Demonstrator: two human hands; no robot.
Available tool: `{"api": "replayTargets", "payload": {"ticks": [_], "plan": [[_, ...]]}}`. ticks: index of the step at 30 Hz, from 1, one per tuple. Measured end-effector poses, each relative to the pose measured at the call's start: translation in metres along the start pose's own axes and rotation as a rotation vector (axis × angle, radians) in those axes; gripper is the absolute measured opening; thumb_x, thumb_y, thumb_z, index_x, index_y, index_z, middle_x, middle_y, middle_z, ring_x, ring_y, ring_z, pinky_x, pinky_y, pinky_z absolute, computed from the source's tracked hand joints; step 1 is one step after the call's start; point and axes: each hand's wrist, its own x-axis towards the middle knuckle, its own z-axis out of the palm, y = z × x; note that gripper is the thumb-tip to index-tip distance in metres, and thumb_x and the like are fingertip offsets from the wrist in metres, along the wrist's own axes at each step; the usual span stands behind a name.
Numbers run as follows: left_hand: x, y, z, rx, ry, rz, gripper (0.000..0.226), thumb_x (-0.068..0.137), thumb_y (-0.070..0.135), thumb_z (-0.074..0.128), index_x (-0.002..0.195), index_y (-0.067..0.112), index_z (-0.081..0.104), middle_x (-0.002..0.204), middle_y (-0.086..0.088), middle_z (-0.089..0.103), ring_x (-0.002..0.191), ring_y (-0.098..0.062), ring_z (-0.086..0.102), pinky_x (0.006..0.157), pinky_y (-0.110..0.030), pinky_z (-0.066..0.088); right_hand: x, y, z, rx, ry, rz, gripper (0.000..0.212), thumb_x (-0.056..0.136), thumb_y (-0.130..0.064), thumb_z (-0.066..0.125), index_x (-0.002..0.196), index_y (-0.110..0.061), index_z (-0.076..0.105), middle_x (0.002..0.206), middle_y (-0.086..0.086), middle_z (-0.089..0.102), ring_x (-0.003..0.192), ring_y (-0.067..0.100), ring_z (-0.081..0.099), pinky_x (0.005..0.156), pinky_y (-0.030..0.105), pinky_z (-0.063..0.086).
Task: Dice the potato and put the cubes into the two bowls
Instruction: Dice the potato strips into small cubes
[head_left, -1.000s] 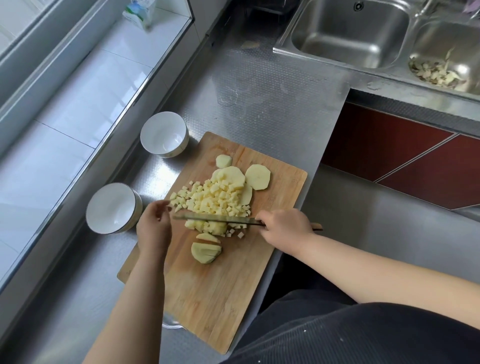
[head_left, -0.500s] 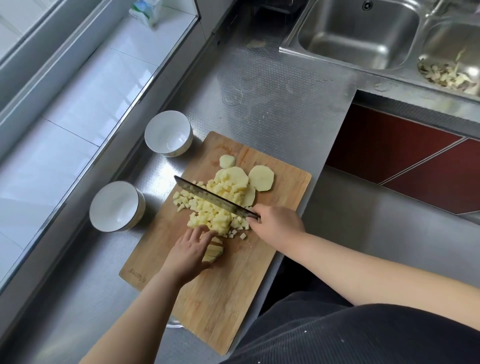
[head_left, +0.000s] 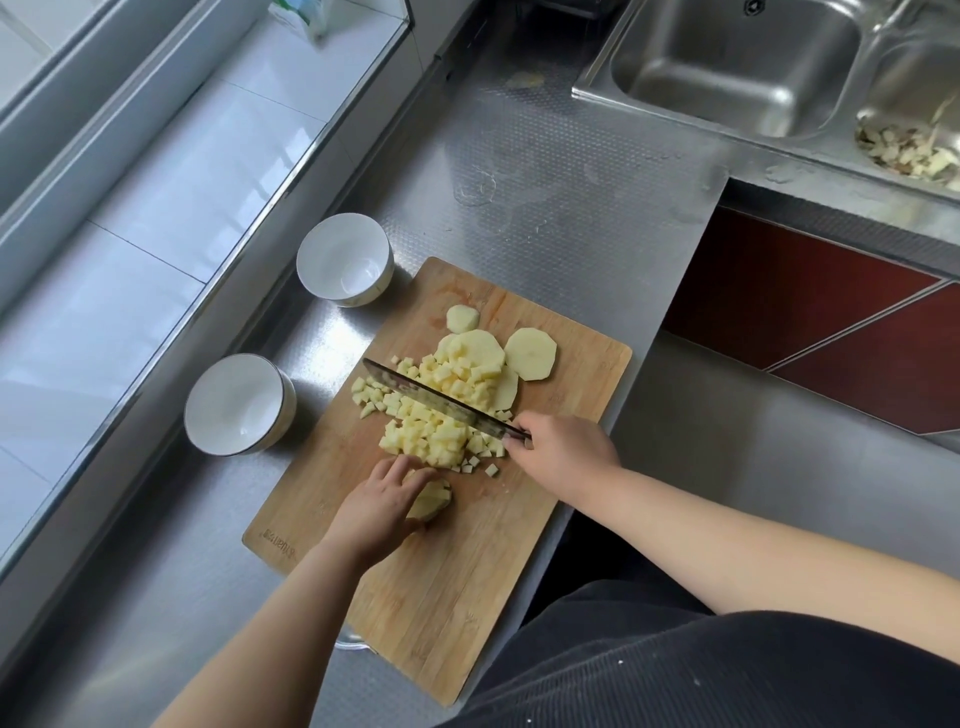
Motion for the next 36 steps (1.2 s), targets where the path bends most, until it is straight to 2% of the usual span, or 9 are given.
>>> {"api": "replayTargets", "payload": {"ticks": [4, 8, 11, 17, 24, 29, 31, 33, 36], "plan": [[0.0, 0.0, -0.001, -0.014, -0.005, -0.006, 0.067, 0.088, 0.038, 0.065, 0.146, 0.037, 0.031, 0.151, 0.008, 0.029, 0.137, -0.017, 0.028, 0.101, -0.027, 0.045, 0.001, -0.003, 0.002, -0.001, -0.017, -0.022, 0.031, 0.098, -0.044, 0.044, 0.116, -0.025, 0.06, 0.075, -0.007, 0.06, 0.07, 0.017, 0.055, 0.052, 0.027, 0.038], [-0.001, 0.002, -0.003, -0.039, 0.004, -0.027, 0.065, 0.087, 0.036, 0.066, 0.144, 0.038, 0.035, 0.149, 0.01, 0.031, 0.135, -0.016, 0.029, 0.097, -0.027, 0.048, 0.0, -0.008, 0.004, -0.007, -0.026, -0.08, 0.034, 0.098, -0.045, 0.044, 0.122, -0.026, 0.059, 0.09, -0.003, 0.069, 0.084, 0.02, 0.064, 0.065, 0.03, 0.048], [-0.004, 0.005, -0.002, -0.089, 0.034, -0.078, 0.063, 0.086, 0.036, 0.068, 0.141, 0.039, 0.038, 0.147, 0.01, 0.034, 0.129, -0.016, 0.034, 0.091, -0.028, 0.05, 0.0, -0.012, 0.006, -0.016, -0.035, -0.109, 0.032, 0.098, -0.044, 0.044, 0.12, -0.026, 0.06, 0.093, -0.004, 0.07, 0.088, 0.02, 0.064, 0.062, 0.029, 0.043], [-0.01, 0.007, 0.007, -0.165, 0.07, -0.198, 0.063, 0.084, 0.049, 0.065, 0.14, 0.036, 0.04, 0.146, 0.009, 0.036, 0.12, -0.016, 0.039, 0.087, -0.028, 0.05, -0.002, -0.016, 0.009, -0.033, -0.071, -0.127, 0.027, 0.098, -0.044, 0.045, 0.108, -0.024, 0.061, 0.072, -0.01, 0.051, 0.076, 0.019, 0.057, 0.055, 0.029, 0.033], [-0.011, 0.044, 0.021, -0.33, 0.212, -0.573, 0.061, 0.086, 0.052, 0.06, 0.136, 0.025, 0.04, 0.135, -0.003, 0.04, 0.116, -0.022, 0.043, 0.083, -0.032, 0.047, -0.005, -0.021, 0.011, -0.044, -0.112, -0.126, 0.021, 0.099, -0.041, 0.045, 0.096, -0.023, 0.057, 0.068, -0.01, 0.048, 0.075, 0.021, 0.056, 0.057, 0.03, 0.04], [-0.002, 0.064, 0.024, -0.436, 0.288, -0.735, 0.07, 0.086, 0.049, 0.061, 0.14, 0.012, 0.035, 0.133, -0.011, 0.041, 0.118, -0.03, 0.043, 0.093, -0.037, 0.043, -0.008, -0.022, 0.02, -0.133, -0.135, -0.113, 0.025, 0.101, -0.037, 0.041, 0.1, -0.019, 0.058, 0.086, 0.001, 0.066, 0.074, 0.024, 0.059, 0.054, 0.03, 0.038], [-0.003, 0.066, 0.027, -0.385, 0.309, -0.741, 0.078, 0.083, 0.052, 0.065, 0.141, 0.008, 0.036, 0.134, -0.013, 0.041, 0.118, -0.032, 0.043, 0.093, -0.04, 0.044, -0.01, -0.022, 0.02, -0.175, -0.146, -0.129, 0.026, 0.102, -0.035, 0.039, 0.103, -0.018, 0.059, 0.09, 0.003, 0.066, 0.072, 0.024, 0.055, 0.051, 0.029, 0.034], [-0.006, 0.063, 0.032, -0.293, 0.356, -0.672, 0.073, 0.077, 0.048, 0.074, 0.131, 0.005, 0.05, 0.128, -0.016, 0.049, 0.11, -0.035, 0.049, 0.086, -0.044, 0.048, -0.011, -0.022, 0.021, -0.193, -0.156, -0.141, 0.027, 0.102, -0.034, 0.039, 0.107, -0.016, 0.059, 0.093, 0.005, 0.066, 0.073, 0.026, 0.054, 0.051, 0.029, 0.032], [-0.01, 0.054, 0.039, -0.159, 0.394, -0.495, 0.046, 0.064, 0.012, 0.084, 0.105, 0.004, 0.064, 0.107, -0.015, 0.059, 0.091, -0.034, 0.055, 0.07, -0.041, 0.051, -0.013, -0.024, 0.024, -0.229, -0.168, -0.167, 0.029, 0.103, -0.031, 0.037, 0.11, -0.014, 0.06, 0.094, 0.007, 0.066, 0.075, 0.028, 0.057, 0.048, 0.029, 0.03]]}}
